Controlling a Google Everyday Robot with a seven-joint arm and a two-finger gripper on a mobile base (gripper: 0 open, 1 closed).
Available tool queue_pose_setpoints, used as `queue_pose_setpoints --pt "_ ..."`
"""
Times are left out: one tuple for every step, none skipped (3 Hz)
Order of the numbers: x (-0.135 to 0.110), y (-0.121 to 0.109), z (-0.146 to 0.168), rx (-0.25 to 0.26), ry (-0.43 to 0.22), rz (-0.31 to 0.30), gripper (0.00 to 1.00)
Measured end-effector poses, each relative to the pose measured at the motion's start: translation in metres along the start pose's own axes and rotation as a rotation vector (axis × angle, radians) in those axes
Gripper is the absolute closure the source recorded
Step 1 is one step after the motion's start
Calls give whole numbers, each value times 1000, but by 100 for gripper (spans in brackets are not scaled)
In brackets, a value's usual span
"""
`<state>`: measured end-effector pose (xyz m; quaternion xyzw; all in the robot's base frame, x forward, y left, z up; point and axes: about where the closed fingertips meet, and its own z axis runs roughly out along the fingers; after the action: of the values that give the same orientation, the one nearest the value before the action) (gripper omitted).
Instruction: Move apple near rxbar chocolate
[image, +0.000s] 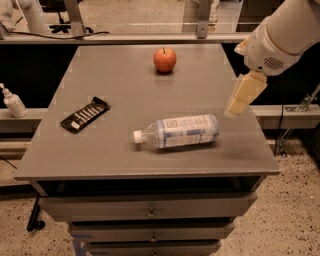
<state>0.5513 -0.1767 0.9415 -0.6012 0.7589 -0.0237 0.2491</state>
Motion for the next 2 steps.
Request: queue_pose_setpoints --pt "-24 -25 38 36 -75 2 0" --pt "-46 -61 67 77 -172 49 0"
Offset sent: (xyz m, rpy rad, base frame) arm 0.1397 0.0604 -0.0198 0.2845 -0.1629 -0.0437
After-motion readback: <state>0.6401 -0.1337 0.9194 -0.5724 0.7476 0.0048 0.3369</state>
